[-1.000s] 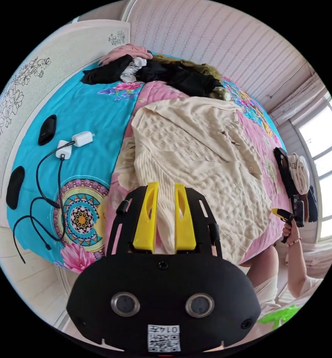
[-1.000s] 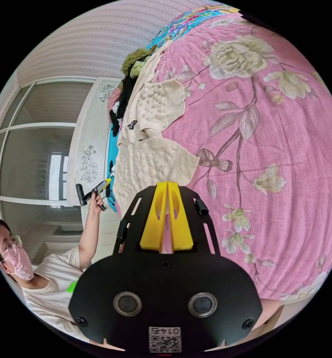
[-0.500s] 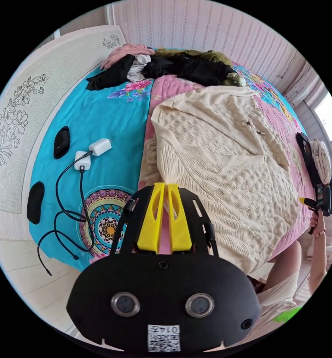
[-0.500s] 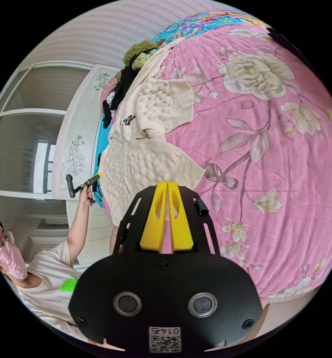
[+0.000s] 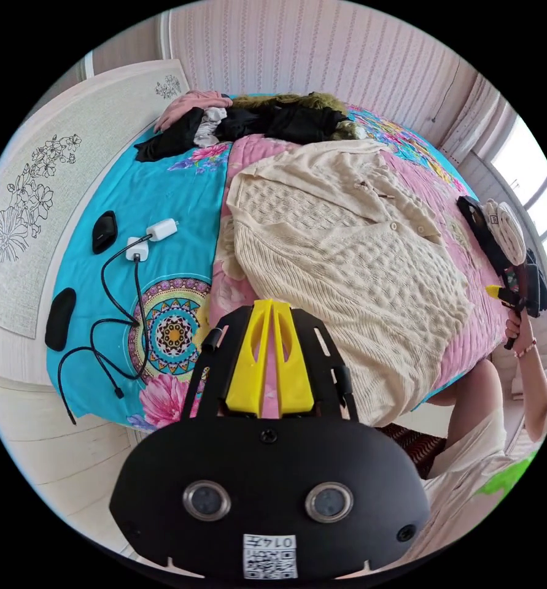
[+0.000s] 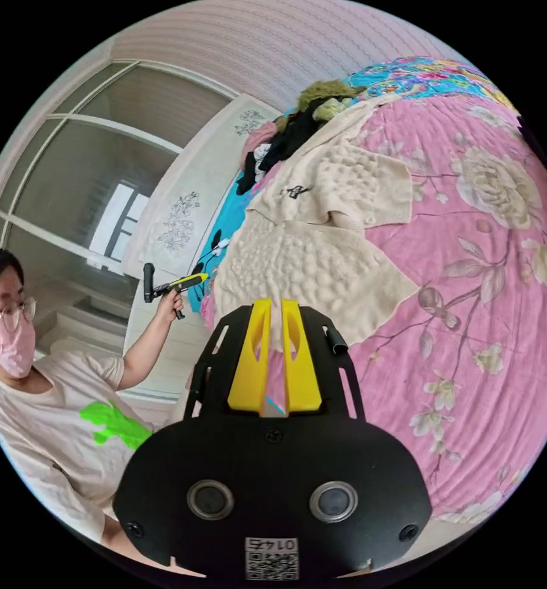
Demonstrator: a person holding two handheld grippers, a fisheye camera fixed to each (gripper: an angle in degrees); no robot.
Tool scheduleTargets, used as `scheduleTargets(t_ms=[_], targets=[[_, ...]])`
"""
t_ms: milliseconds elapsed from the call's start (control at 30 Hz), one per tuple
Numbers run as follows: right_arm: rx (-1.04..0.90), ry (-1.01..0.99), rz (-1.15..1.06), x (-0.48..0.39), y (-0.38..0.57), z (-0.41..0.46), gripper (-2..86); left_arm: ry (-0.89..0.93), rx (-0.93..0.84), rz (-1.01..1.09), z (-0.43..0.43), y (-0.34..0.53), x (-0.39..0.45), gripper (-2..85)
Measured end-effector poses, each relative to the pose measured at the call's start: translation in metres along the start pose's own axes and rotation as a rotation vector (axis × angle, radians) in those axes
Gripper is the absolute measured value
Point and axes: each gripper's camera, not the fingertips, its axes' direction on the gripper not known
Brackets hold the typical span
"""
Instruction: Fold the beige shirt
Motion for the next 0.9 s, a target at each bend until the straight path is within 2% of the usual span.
scheduleTargets(t_ms=[67, 133, 267, 433, 533, 733, 900], targets=[[-0.232, -0.038, -0.139, -0.033, 0.027, 0.056, 3.0, 0.043, 0.005, 0.01, -0.007, 0.02, 0.004, 0.0], [-0.377, 0.021, -0.208, -0.046, 0.052, 0.102, 5.5, 0.06, 0.012, 0.026, -0.013, 0.044, 0.01, 2.9], [-0.593, -0.012, -0.156, -0.039, 0.087, 0.198, 8.4, 0.062, -0.001, 0.014, -0.016, 0.075, 0.012, 9.3], [-0.622, 0.178, -0.219, -0.036, 0.096, 0.27, 9.8, 0.131, 0.001, -0.045, -0.022, 0.114, 0.004, 9.8], [-0.608, 0.246, -0.231, -0.03, 0.097, 0.303, 7.1, 0.133, -0.001, -0.058, -0.025, 0.132, 0.0, 9.4], [-0.572, 0.229, -0.2, -0.022, 0.097, 0.351, 8.0, 0.14, -0.015, -0.07, -0.026, 0.16, -0.01, 8.7], [-0.538, 0.152, -0.151, -0.018, 0.097, 0.374, 16.2, 0.152, -0.014, -0.068, -0.028, 0.174, -0.013, 8.4]])
